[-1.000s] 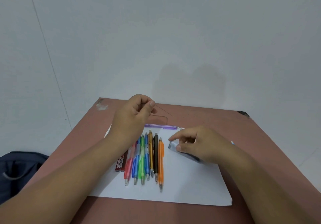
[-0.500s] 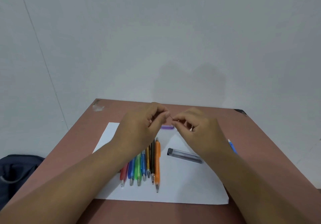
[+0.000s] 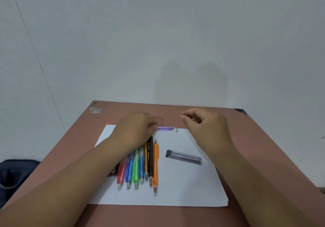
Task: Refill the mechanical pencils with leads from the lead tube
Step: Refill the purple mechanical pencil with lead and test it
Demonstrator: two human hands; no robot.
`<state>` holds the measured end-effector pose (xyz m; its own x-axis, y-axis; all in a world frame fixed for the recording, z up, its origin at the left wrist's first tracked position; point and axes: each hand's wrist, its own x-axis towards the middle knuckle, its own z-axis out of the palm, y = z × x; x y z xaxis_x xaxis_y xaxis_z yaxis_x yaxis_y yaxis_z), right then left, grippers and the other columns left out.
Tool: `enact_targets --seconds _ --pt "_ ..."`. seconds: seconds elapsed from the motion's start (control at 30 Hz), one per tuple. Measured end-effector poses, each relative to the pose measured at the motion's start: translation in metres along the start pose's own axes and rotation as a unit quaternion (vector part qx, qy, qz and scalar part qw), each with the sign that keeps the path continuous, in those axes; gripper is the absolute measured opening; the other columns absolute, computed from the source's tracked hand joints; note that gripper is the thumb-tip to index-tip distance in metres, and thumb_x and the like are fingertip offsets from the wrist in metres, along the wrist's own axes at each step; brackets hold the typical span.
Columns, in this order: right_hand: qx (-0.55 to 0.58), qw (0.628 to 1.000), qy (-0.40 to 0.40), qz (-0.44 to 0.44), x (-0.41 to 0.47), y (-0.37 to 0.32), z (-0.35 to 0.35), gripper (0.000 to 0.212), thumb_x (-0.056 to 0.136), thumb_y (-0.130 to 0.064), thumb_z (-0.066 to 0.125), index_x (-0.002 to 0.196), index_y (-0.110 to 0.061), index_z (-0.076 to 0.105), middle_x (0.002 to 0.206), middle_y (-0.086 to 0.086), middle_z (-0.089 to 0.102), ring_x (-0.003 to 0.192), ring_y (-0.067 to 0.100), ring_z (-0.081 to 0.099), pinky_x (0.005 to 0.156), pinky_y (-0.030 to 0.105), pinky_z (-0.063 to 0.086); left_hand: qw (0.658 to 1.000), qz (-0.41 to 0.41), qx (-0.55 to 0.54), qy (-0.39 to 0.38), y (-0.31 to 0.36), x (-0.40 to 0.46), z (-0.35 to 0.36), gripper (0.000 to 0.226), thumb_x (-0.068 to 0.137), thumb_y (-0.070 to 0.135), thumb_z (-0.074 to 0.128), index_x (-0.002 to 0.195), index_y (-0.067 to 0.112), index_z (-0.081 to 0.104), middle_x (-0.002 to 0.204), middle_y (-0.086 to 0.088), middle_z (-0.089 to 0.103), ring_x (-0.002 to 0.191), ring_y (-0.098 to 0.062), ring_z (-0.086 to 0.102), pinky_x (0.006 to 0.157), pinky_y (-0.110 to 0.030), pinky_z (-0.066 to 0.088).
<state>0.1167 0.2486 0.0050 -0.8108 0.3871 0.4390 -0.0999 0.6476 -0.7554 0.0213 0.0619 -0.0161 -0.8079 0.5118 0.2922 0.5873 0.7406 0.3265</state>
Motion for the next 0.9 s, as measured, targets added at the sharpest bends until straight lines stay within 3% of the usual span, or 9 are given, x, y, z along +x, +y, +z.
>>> enact_targets --seconds 0.1,0.23,0.37,0.47,0.67,0.9 --pt "0.005 1.000 -0.005 0.000 -0.001 -0.002 0.001 0.009 0.089 -0.019 0.074 0.088 -0.026 0.080 0.078 -0.023 0.071 0.076 -0.004 0.064 0.071 0.013 0.052 1.000 -0.004 0.000 0.003 -0.002 0.002 0.002 0.021 0.097 0.031 0.059 0.111 0.031 0.075 0.104 0.011 0.069 0.091 -0.006 0.056 0.074 -0.024 0.041" --pt "0.027 1.000 -0.006 0.014 -0.002 -0.001 0.000 0.011 0.089 -0.019 0.074 0.086 -0.028 0.079 0.074 -0.026 0.069 0.070 -0.006 0.063 0.066 0.008 0.048 0.999 -0.033 -0.021 0.017 -0.003 0.004 0.002 0.018 0.098 0.027 0.058 0.105 0.028 0.075 0.099 0.010 0.070 0.087 -0.007 0.060 0.073 -0.025 0.047" --pt "0.091 0.995 -0.005 0.046 -0.001 -0.004 -0.002 0.010 0.089 -0.019 0.075 0.085 -0.027 0.079 0.071 -0.016 0.072 0.068 0.002 0.067 0.073 0.022 0.057 0.994 -0.050 -0.072 0.060 -0.007 0.002 0.001 0.017 0.100 0.025 0.055 0.104 0.031 0.070 0.095 0.011 0.068 0.085 -0.005 0.060 0.068 -0.022 0.045" --pt "0.189 0.980 -0.013 0.063 -0.003 -0.010 -0.005 0.009 0.089 -0.014 0.076 0.086 -0.022 0.078 0.079 -0.006 0.077 0.075 0.008 0.073 0.081 0.030 0.060 0.987 -0.025 -0.128 0.092 -0.009 -0.002 -0.003 0.019 0.100 0.021 0.055 0.107 0.031 0.070 0.098 0.014 0.068 0.090 -0.002 0.060 0.078 -0.024 0.050" --pt "0.338 0.940 -0.027 0.048 -0.010 -0.024 -0.007 0.007 0.088 -0.006 0.073 0.090 -0.012 0.075 0.089 0.007 0.078 0.091 0.021 0.076 0.088 0.033 0.058 0.975 0.033 -0.194 0.101 -0.007 -0.011 -0.007 0.018 0.100 0.024 0.058 0.103 0.040 0.063 0.095 0.021 0.065 0.094 0.005 0.057 0.074 -0.009 0.041" --pt "0.406 0.911 -0.062 0.024 -0.017 -0.032 -0.005 0.011 0.087 -0.003 0.067 0.097 0.000 0.070 0.089 0.017 0.077 0.086 0.028 0.076 0.075 0.028 0.061 0.967 0.071 -0.224 0.095 0.000 -0.017 -0.010 0.033 0.098 0.019 0.059 0.091 0.051 0.053 0.091 0.027 0.061 0.094 0.010 0.056 0.072 -0.001 0.038"
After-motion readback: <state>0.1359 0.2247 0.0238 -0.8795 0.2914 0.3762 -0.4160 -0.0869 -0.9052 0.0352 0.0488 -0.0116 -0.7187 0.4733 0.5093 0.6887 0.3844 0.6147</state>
